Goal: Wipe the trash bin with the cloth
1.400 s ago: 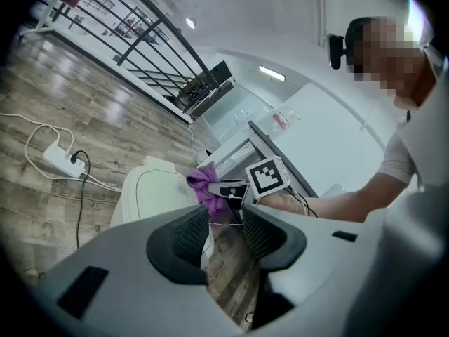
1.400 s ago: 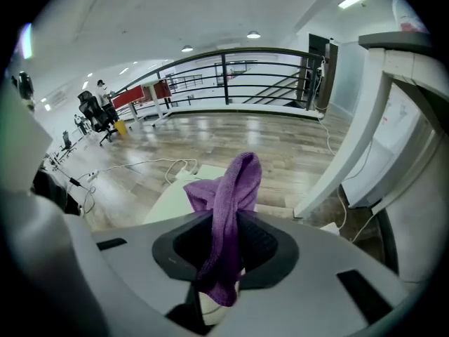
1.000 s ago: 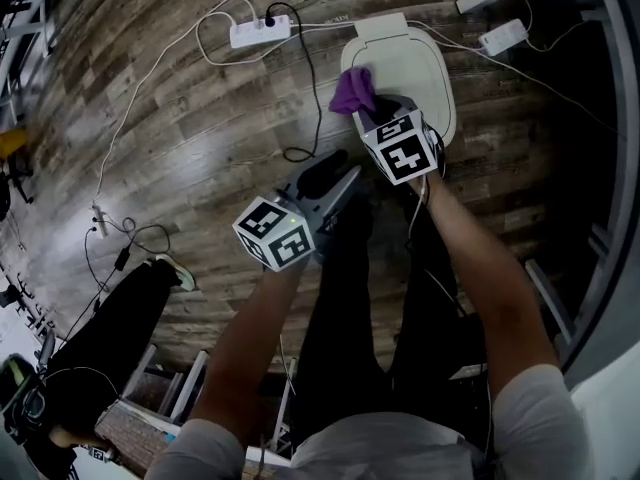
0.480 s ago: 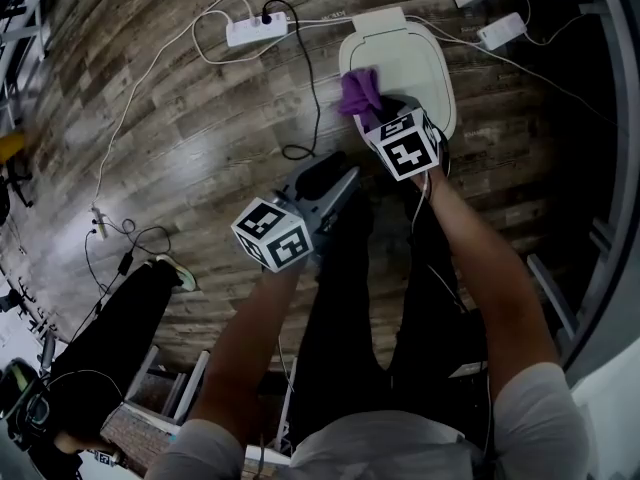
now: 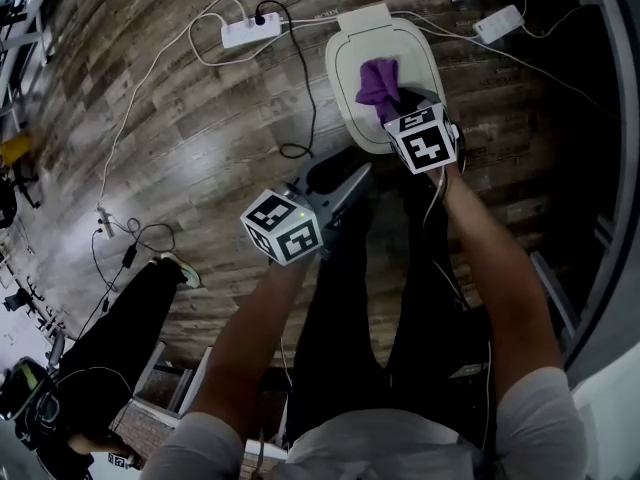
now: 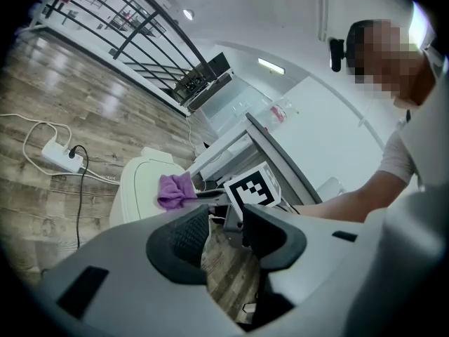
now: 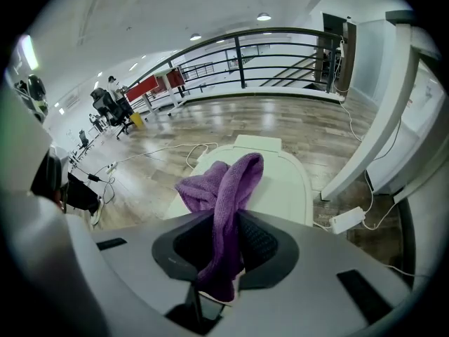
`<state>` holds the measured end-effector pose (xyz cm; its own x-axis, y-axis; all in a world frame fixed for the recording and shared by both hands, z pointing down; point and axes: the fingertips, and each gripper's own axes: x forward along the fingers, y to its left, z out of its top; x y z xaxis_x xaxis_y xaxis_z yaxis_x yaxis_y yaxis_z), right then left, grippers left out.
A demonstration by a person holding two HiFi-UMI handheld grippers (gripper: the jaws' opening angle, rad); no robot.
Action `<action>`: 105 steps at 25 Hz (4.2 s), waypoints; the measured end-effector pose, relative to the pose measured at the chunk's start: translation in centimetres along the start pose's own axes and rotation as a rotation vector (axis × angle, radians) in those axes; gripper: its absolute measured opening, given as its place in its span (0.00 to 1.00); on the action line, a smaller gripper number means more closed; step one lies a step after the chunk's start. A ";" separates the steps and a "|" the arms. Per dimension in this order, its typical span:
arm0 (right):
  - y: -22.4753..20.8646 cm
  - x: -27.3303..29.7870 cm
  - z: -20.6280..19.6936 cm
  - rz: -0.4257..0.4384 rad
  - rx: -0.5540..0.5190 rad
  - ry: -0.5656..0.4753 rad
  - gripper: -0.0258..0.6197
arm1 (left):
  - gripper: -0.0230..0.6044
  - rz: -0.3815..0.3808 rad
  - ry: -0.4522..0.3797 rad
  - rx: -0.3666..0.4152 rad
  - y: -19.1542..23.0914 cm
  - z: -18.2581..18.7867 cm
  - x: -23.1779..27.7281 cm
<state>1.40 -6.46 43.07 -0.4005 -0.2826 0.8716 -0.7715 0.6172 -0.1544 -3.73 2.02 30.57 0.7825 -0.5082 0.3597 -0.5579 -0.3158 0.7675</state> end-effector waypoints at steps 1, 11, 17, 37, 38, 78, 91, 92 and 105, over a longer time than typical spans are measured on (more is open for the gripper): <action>-0.7 -0.2 -0.2 -0.008 0.004 0.000 0.18 | 0.28 -0.003 0.003 0.000 -0.2 -0.1 0.4; -7.8 -2.3 -3.2 -0.108 0.037 0.028 0.18 | 0.28 -0.029 0.031 0.002 -2.1 -0.8 3.7; -12.9 -3.8 -5.4 -0.217 0.068 0.061 0.18 | 0.28 -0.032 0.037 0.005 -2.5 -0.9 4.9; -6.6 -6.9 -2.4 -0.140 0.107 -0.126 0.18 | 0.28 -0.021 0.029 0.011 -1.2 -0.6 1.7; -5.2 -6.7 -2.1 -0.115 0.106 -0.132 0.18 | 0.28 -0.017 0.027 0.010 -1.1 -0.6 1.3; 6.0 -3.2 -9.9 0.165 -0.130 0.077 0.18 | 0.28 -0.007 0.038 -0.022 -0.5 -1.8 1.9; 0.9 -4.4 -11.6 0.181 -0.134 0.063 0.18 | 0.28 -0.010 0.083 -0.028 -2.4 -2.8 8.3; 0.1 -4.6 -11.9 0.171 -0.129 0.068 0.18 | 0.28 -0.012 0.088 -0.027 -2.7 -2.8 8.8; -7.0 -5.5 -14.0 0.102 -0.090 0.089 0.18 | 0.27 -0.024 0.115 -0.016 -4.8 -3.1 14.2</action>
<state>15.93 1.08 45.84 -0.4260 -0.1517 0.8919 -0.6804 0.7034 -0.2054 10.90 -1.18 33.57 0.8225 -0.4050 0.3994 -0.5353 -0.3136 0.7843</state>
